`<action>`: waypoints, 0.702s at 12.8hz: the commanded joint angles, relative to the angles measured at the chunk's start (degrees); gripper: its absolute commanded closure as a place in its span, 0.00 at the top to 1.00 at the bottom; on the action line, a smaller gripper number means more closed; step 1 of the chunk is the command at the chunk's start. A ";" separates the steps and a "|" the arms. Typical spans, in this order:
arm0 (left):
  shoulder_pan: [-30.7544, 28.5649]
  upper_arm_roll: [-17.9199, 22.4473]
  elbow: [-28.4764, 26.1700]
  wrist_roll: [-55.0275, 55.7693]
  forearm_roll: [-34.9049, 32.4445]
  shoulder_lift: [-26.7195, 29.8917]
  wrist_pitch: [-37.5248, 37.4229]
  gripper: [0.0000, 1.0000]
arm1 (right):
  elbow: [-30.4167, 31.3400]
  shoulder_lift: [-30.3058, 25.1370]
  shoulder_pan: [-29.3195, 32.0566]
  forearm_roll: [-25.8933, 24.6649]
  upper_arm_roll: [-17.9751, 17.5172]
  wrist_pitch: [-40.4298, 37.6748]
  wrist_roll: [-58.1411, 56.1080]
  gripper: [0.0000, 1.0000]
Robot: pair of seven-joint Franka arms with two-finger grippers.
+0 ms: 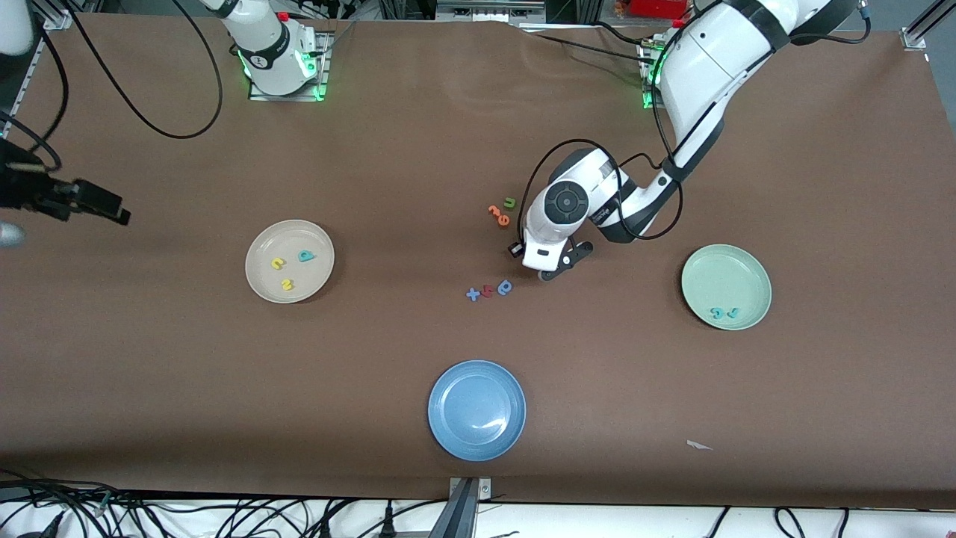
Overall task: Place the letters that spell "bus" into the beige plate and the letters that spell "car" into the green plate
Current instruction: 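Lift the yellow letter with the left gripper while the right arm returns to rest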
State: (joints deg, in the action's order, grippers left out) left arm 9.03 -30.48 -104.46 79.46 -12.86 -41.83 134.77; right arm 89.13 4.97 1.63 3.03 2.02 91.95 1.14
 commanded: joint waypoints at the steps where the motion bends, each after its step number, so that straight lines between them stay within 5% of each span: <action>1: -0.85 0.51 1.97 -1.67 -2.17 0.16 -1.96 0.12 | 7.53 -7.59 2.41 -0.83 -2.02 -1.08 0.09 1.00; 5: -6.64 -0.28 3.73 -8.68 -0.94 5.07 -10.37 0.12 | 6.94 -6.74 0.48 -2.24 -1.93 1.83 0.88 1.00; 9: -19.99 -3.35 3.73 -23.70 1.17 10.26 -19.96 0.12 | 5.79 -5.68 -0.58 -3.12 -1.85 2.88 0.97 1.00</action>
State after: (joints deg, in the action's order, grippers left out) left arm -5.23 -31.98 -99.38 62.78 -12.97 -34.61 118.33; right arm 95.09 -0.73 1.41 1.09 0.28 94.19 1.44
